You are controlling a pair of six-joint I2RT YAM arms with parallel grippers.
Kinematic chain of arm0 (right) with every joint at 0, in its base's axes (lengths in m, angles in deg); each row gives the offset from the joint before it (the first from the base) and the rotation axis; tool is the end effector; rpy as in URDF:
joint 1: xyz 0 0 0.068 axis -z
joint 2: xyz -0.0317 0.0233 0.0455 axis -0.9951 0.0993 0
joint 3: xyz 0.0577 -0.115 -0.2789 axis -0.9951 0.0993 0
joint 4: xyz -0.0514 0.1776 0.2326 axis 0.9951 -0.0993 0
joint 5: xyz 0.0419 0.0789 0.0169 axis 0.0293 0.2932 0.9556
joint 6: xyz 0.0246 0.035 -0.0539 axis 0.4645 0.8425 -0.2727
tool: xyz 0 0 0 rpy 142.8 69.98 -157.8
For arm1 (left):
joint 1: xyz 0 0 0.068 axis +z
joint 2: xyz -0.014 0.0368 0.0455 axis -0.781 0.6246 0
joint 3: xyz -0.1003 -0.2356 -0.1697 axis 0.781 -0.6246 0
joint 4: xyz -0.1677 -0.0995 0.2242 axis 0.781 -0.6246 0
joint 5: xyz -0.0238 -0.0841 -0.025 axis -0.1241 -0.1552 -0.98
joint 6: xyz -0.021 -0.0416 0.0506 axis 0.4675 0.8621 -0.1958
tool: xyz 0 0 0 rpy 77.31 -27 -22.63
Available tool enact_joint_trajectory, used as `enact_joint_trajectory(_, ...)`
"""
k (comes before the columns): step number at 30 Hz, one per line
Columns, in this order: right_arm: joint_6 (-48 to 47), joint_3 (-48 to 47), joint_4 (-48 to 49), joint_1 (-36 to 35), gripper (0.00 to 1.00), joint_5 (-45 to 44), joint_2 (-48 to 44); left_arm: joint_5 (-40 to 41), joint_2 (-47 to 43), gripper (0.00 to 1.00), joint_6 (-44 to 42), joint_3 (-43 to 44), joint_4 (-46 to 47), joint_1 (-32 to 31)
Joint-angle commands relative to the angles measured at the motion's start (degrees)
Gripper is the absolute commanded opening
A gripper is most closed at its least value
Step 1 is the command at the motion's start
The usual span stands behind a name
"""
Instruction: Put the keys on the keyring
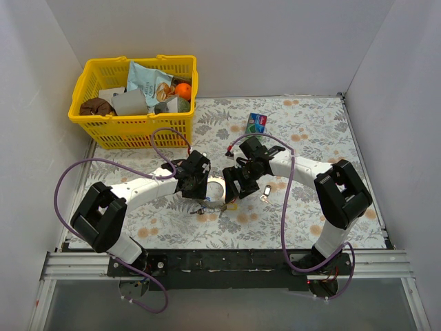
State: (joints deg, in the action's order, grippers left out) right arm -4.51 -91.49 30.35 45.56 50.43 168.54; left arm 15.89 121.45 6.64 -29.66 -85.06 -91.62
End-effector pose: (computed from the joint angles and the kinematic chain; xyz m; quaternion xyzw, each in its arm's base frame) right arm 0.2882 0.2649 0.1829 -0.2517 0.9122 0.3105 0.0898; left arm 0.2487 -0.2032 0.1848 -0.2366 0.9508 -0.1261 0.1555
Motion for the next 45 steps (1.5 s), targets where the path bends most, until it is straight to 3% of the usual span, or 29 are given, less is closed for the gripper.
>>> enact_joint_trajectory(1, -0.7, -1.5, 0.4, -0.2, 0.82, 0.1, 0.4, -1.0, 0.1, 0.34, -0.6, 0.1, 0.6, -0.7)
enact_joint_trajectory(33, -0.5, -0.6, 1.1, -0.2, 0.82, -0.1, 0.4, -0.7, 2.5, 0.23, -0.3, -2.4, 1.4, -2.1)
enact_joint_trajectory(42, -0.3, -0.6, 1.3, -0.2, 0.82, -0.1, 0.1, 0.2, 2.7, 0.15, -0.4, -1.4, 1.5, -2.2)
enact_joint_trajectory(45, -0.3, -0.6, 1.2, -0.2, 0.82, -0.3, 0.0, 0.5, 3.2, 0.05, -0.7, -0.9, 1.5, -2.1)
